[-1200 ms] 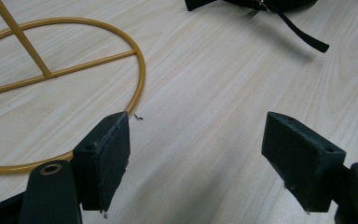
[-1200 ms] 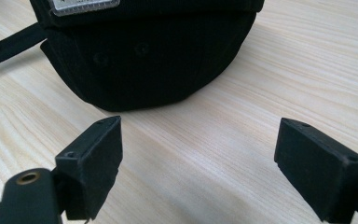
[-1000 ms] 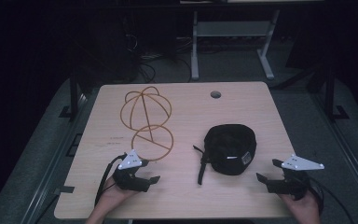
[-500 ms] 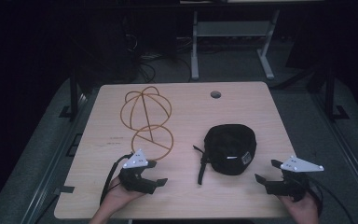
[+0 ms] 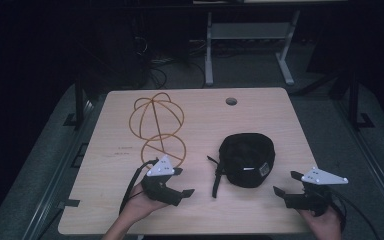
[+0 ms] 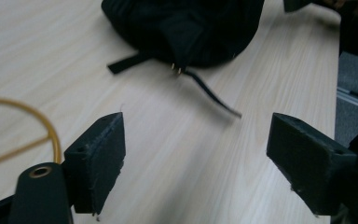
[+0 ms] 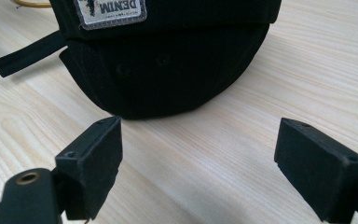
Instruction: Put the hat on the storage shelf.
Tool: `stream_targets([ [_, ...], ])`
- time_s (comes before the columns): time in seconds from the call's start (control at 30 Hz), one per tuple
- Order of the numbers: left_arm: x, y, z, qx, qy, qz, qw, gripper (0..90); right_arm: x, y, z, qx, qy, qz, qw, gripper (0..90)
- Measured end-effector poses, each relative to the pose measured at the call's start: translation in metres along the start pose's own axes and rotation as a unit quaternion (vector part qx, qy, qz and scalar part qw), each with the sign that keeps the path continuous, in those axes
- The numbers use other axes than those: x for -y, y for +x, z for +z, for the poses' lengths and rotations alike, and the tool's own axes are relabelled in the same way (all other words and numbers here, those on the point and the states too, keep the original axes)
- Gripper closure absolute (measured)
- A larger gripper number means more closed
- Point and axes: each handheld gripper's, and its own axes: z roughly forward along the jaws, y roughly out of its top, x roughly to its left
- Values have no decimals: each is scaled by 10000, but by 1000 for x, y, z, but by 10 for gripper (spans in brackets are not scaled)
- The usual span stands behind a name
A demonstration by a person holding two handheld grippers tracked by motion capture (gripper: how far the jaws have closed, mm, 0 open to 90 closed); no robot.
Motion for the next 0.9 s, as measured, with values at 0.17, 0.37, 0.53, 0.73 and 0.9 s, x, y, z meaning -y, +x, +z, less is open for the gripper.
stream_targets([
  [0.17, -13, -3, 6, 82, -13, 94, 9999, 206, 0, -1, -1, 2, -24, 46, 10000, 149],
  [0.37, -28, -9, 18, 164, 44, 295, 9994, 219, 1, -2, -2, 25, -38, 22, 10000, 149],
  [0.53, -43, -17, 36, 331, 173, 487, 9981, 229, 1, -4, -5, -1, -78, 80, 9999, 149],
  [0.73, -60, -21, 53, 557, 232, 673, 9959, 265, 2, -5, -5, -32, -79, 56, 9999, 149],
  [0.9, -71, -25, 65, 634, 302, 751, 9947, 266, 2, -6, -5, -56, -80, 63, 9999, 149],
])
